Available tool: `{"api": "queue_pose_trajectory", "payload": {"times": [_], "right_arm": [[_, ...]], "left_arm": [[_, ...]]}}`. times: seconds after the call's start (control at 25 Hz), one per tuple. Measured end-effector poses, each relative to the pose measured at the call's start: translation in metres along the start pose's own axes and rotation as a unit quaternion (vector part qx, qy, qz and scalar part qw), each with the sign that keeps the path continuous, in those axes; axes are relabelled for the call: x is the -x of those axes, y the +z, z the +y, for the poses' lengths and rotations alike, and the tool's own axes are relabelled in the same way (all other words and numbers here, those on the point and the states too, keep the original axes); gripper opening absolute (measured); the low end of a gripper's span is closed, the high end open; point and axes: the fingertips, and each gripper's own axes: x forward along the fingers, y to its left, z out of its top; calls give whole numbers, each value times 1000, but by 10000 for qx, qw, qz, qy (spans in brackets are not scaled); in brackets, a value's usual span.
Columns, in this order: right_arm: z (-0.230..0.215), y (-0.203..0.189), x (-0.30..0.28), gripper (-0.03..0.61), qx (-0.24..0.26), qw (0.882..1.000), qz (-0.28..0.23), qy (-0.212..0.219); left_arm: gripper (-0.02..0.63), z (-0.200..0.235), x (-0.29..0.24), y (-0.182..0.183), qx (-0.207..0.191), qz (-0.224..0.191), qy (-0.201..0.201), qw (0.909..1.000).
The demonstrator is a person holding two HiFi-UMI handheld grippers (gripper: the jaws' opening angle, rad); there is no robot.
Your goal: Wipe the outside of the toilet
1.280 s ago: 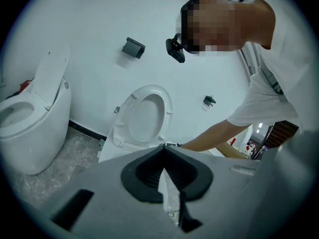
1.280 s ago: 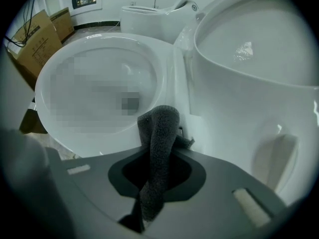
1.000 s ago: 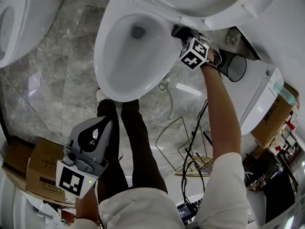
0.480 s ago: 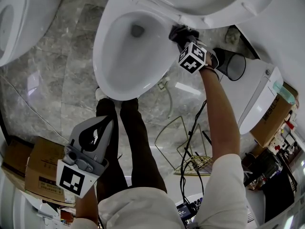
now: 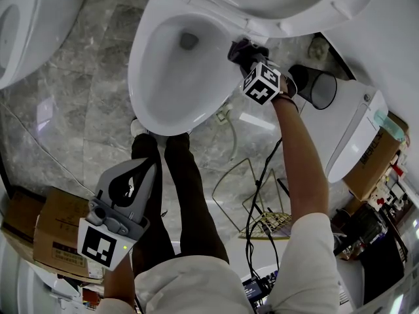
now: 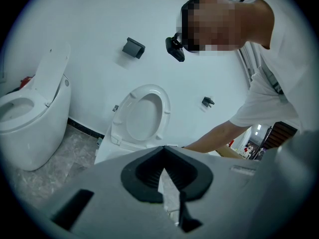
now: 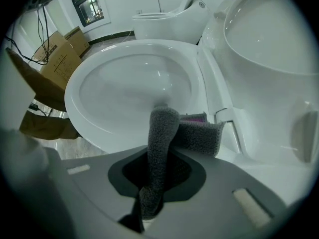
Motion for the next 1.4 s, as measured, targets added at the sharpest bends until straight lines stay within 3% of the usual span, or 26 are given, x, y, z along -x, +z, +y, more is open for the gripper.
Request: {"api": "queue_pose_trajectory", "payload": {"times": [0.88,1.4], "right_arm": [[99,14,7,55,-374,9953,-219,870],[165,36,10,55,-832,9837,-649,1459]], "left_arm": [[-2,-2,17,0,22,-110,52,9999],[-2,-5,20,-4,51,-134,50,9999]]}}
